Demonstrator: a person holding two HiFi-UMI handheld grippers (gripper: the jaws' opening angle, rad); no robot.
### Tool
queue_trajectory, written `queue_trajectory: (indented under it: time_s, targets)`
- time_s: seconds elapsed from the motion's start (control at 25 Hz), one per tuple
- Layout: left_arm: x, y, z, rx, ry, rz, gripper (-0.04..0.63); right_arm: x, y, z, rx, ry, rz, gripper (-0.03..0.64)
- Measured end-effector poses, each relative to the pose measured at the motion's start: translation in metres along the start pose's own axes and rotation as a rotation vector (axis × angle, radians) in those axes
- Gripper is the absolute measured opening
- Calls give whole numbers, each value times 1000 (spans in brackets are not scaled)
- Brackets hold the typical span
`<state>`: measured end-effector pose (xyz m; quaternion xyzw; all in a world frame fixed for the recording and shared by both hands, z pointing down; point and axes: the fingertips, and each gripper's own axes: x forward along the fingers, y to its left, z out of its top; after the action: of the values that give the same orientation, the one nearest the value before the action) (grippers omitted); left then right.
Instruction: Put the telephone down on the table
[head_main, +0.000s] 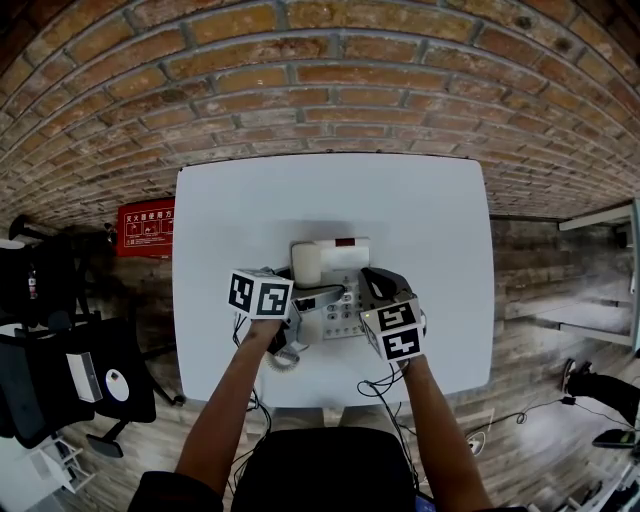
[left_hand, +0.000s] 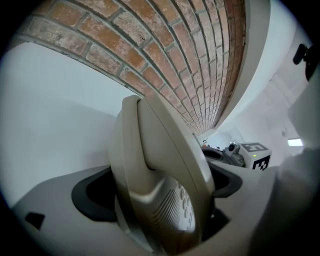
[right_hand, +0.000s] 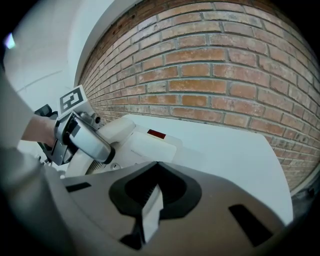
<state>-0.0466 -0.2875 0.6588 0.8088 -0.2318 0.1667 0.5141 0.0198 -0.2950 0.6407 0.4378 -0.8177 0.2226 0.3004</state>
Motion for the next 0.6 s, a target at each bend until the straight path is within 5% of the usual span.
queue_trajectory:
  time_s: [0.6]
  targets:
    - [-2,9,-5,21,52,139,549,0,4,1,-35,1,-20,12]
